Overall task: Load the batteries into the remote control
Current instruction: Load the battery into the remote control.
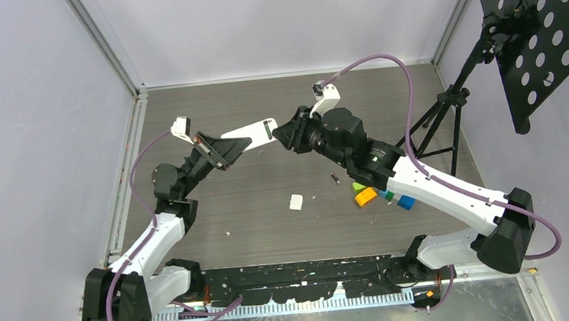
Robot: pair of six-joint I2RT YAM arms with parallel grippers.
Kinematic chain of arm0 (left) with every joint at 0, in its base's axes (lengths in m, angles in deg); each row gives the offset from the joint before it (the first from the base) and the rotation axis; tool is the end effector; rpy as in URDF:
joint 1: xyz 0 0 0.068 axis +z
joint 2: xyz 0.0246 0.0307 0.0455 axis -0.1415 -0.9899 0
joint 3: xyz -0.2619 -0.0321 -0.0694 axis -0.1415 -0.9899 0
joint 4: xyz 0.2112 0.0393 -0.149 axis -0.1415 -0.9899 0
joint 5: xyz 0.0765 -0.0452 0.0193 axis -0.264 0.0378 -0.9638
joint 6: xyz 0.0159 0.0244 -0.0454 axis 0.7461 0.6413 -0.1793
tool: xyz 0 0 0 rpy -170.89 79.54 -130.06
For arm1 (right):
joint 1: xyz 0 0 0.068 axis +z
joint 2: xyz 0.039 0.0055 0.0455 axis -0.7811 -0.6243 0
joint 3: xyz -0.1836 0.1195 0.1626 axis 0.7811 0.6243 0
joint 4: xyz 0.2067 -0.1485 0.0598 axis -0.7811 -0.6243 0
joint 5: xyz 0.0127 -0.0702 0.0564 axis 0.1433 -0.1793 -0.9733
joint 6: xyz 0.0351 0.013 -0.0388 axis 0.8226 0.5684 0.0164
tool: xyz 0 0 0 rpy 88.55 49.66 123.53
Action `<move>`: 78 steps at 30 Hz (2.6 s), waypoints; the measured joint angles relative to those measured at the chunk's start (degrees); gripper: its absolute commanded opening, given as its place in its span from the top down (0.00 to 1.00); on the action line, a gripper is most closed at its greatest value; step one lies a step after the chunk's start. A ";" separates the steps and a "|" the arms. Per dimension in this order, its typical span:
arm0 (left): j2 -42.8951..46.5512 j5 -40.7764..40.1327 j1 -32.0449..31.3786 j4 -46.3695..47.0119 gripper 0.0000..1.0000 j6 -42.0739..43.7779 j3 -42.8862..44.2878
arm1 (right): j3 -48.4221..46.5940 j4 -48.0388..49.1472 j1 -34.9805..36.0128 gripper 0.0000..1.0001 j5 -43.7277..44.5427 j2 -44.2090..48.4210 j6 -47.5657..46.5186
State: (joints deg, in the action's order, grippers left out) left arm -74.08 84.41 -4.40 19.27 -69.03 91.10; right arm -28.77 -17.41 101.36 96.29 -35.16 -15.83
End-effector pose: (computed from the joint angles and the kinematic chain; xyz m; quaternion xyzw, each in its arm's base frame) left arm 0.2077 -0.0681 0.2930 -0.0958 0.5901 -0.6961 0.3975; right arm 0.1985 0.2265 0.3784 -0.0242 0.7677 0.3909 0.5073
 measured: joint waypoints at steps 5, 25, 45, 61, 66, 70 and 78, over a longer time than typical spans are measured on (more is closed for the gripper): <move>0.00 -0.68 -0.11 0.33 1.00 -0.02 -0.15 | 0.59 -0.63 0.02 0.56 1.03 2.89 1.64; 0.55 -2.16 -0.11 1.84 1.00 -0.90 -0.74 | 11.37 17.22 0.02 0.23 -0.02 2.60 36.28; 0.74 -1.55 -0.11 3.21 1.00 -1.05 -0.76 | 10.01 25.97 -0.79 0.23 -1.97 -4.09 44.74; 0.74 -0.50 -0.11 3.32 1.00 -0.76 -0.76 | 7.93 26.40 -1.88 0.42 -4.44 -6.34 44.78; 0.74 -0.52 -0.09 3.30 1.00 -0.81 -0.76 | 7.93 26.40 -1.90 0.59 -5.11 -6.69 44.81; 0.76 -0.87 -0.11 3.39 1.00 -2.56 -0.76 | 7.93 26.62 -2.10 0.69 -5.64 -6.99 44.70; 0.66 -0.72 -0.11 3.26 1.00 -6.29 -0.26 | 7.93 28.35 -2.38 0.73 -6.60 -7.13 44.28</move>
State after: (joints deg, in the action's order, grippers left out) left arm -73.43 83.69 -4.51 22.53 -75.32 90.84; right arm -20.84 10.94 98.98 89.69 -42.28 28.45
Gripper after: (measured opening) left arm 0.217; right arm 0.400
